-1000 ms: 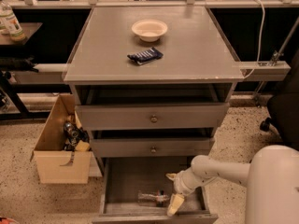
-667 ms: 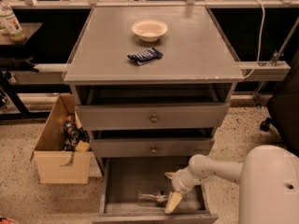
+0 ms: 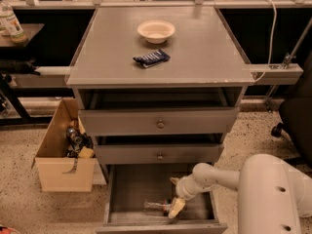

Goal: Pick water bottle from bottom drawer and place on counter

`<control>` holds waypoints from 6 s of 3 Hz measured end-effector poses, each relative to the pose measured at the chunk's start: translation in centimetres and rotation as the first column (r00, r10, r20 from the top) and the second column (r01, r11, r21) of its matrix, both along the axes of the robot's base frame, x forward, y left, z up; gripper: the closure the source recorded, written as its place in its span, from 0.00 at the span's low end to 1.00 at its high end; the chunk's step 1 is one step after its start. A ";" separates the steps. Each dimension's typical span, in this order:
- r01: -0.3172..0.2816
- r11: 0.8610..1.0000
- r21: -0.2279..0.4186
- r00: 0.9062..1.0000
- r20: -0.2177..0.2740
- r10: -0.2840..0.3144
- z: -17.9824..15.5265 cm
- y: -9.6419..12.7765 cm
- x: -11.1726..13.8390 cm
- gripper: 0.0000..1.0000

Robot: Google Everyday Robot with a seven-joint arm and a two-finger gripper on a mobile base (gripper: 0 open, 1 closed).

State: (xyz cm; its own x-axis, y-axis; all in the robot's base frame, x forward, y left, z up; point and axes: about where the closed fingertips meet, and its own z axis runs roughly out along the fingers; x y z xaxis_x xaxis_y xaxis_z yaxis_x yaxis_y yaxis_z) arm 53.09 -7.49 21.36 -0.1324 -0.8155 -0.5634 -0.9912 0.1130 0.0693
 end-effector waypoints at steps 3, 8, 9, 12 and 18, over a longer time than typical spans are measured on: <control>0.049 0.999 -0.010 0.998 -0.043 -0.049 -6.5 1.2 2.1 0.00; 0.064 0.995 0.080 0.991 -0.120 -0.054 -8.5 0.9 2.7 0.88; 0.043 0.990 0.131 0.997 -0.074 -0.033 -5.9 0.8 2.3 1.00; -0.052 0.969 0.242 0.995 0.092 0.031 3.4 0.0 -1.3 1.00; -0.300 0.905 0.303 0.945 0.224 0.238 20.5 -3.5 -5.8 1.00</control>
Offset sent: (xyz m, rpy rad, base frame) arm 0.0285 0.0102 -0.0764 -0.0152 0.0507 -0.0679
